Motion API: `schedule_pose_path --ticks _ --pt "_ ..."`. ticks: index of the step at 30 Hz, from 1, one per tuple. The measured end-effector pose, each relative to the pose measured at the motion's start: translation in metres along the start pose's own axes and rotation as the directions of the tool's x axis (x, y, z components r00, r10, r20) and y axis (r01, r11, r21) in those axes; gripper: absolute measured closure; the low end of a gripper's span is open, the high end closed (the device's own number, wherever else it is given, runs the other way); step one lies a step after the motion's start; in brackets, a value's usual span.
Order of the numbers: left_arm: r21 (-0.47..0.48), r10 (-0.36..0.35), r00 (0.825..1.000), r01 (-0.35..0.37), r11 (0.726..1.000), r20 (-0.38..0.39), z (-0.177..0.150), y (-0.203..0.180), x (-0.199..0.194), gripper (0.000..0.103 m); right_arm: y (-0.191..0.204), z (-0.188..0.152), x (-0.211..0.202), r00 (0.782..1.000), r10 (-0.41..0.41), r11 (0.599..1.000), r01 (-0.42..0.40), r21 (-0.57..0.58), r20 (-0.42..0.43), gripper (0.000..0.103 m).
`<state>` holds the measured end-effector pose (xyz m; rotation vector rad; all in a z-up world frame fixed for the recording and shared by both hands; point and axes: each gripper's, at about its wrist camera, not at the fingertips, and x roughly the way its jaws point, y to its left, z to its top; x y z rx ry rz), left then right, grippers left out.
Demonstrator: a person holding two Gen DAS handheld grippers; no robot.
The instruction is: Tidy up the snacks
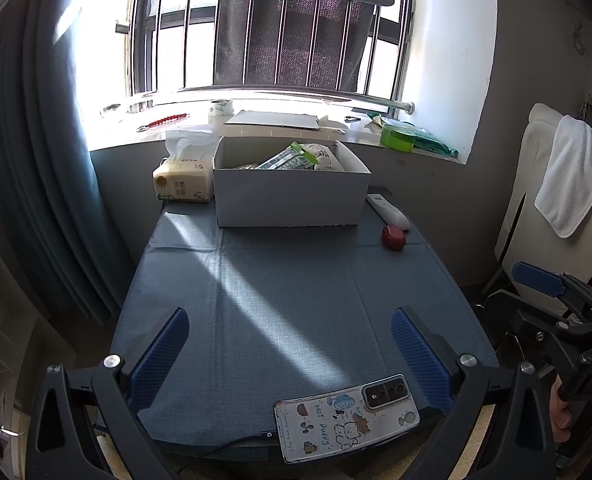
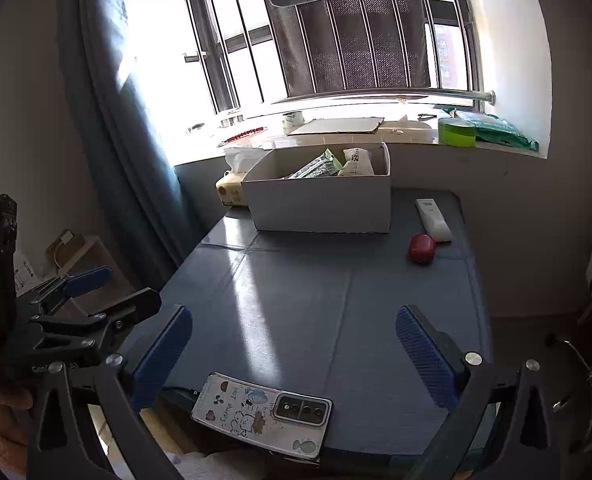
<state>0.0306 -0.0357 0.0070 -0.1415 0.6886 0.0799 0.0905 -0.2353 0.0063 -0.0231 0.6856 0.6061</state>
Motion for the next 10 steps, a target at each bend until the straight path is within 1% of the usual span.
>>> schedule_pose_path --ticks 10 --pt "-0.004 0.004 1.0 -0.004 1.0 -0.005 -0.001 -0.0003 0.001 0.0 0.0009 -0.0004 0.001 1.0 0.0 1.0 0.0 0.0 -0.001 0.0"
